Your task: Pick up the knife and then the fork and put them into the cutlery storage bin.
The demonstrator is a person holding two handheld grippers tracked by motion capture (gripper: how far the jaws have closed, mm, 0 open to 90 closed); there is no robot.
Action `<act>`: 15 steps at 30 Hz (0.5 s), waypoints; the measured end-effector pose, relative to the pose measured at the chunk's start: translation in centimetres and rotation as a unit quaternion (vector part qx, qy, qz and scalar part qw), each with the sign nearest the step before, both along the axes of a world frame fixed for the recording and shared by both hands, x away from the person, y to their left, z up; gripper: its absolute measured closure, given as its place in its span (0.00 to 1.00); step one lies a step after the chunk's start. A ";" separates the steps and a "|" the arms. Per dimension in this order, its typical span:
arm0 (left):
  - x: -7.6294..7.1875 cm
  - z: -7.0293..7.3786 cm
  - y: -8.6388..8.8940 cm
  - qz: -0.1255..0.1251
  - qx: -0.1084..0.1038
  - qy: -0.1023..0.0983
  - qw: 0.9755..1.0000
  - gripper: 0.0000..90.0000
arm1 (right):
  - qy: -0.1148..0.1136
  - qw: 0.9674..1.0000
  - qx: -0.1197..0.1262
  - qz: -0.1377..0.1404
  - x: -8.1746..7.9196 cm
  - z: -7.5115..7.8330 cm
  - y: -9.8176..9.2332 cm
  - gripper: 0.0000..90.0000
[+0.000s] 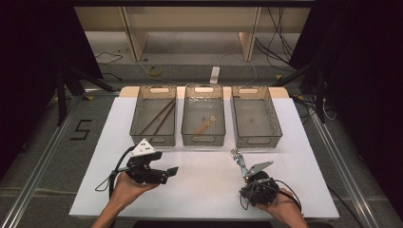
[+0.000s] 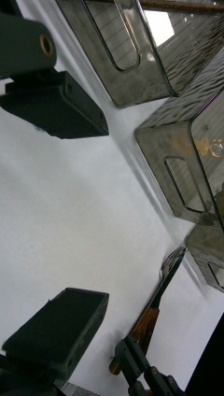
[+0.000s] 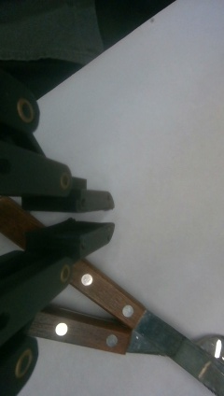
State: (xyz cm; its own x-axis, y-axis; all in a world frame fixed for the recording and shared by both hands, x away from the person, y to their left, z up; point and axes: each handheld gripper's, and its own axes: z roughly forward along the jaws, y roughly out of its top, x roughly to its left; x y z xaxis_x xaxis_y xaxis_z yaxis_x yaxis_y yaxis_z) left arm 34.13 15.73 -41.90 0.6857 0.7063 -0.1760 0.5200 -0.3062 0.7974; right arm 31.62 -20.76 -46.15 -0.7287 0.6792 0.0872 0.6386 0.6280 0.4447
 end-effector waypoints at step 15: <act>0.0 0.1 0.2 0.003 0.000 -0.002 1.000 0.18 | 0.006 0.999 -0.034 0.007 0.0 -0.1 -0.5 1.00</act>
